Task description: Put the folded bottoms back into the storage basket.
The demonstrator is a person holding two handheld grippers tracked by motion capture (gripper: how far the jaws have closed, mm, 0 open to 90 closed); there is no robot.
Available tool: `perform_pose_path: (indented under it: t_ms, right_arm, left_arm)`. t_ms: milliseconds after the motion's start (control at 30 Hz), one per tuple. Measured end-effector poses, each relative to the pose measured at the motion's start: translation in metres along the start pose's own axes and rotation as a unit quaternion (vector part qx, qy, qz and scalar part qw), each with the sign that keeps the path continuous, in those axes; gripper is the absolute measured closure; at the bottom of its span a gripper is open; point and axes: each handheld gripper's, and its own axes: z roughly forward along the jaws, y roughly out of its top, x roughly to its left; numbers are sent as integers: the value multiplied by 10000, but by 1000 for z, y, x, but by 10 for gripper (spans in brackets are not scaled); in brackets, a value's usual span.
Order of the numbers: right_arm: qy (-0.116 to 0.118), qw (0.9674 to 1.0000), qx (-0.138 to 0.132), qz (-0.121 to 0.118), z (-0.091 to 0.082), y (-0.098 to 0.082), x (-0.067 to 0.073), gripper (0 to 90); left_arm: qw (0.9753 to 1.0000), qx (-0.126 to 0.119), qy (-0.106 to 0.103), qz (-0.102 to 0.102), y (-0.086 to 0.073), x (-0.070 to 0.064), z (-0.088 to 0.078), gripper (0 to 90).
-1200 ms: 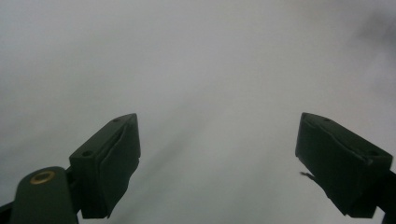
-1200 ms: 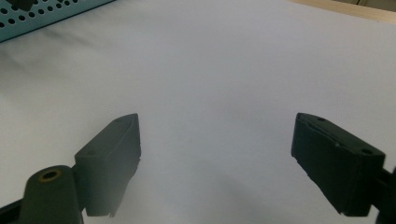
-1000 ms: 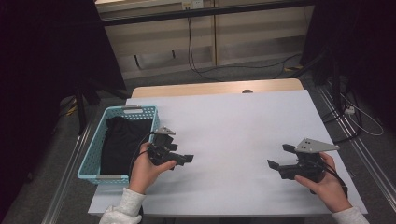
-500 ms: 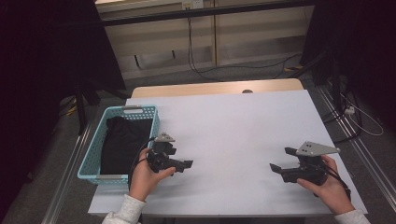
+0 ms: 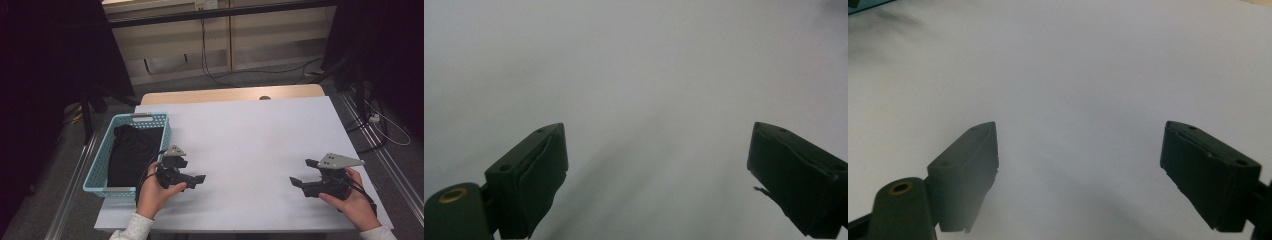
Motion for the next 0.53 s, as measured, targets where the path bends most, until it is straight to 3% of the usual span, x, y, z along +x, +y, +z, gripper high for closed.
perform_pose_path:
  t_ms: [533]
  right_arm:
    - [-11, 10000, 76, -46, 4, -2, -1, 149]
  left_arm:
    - [10000, -70, -3, -33, -4, 5, 1, 84]
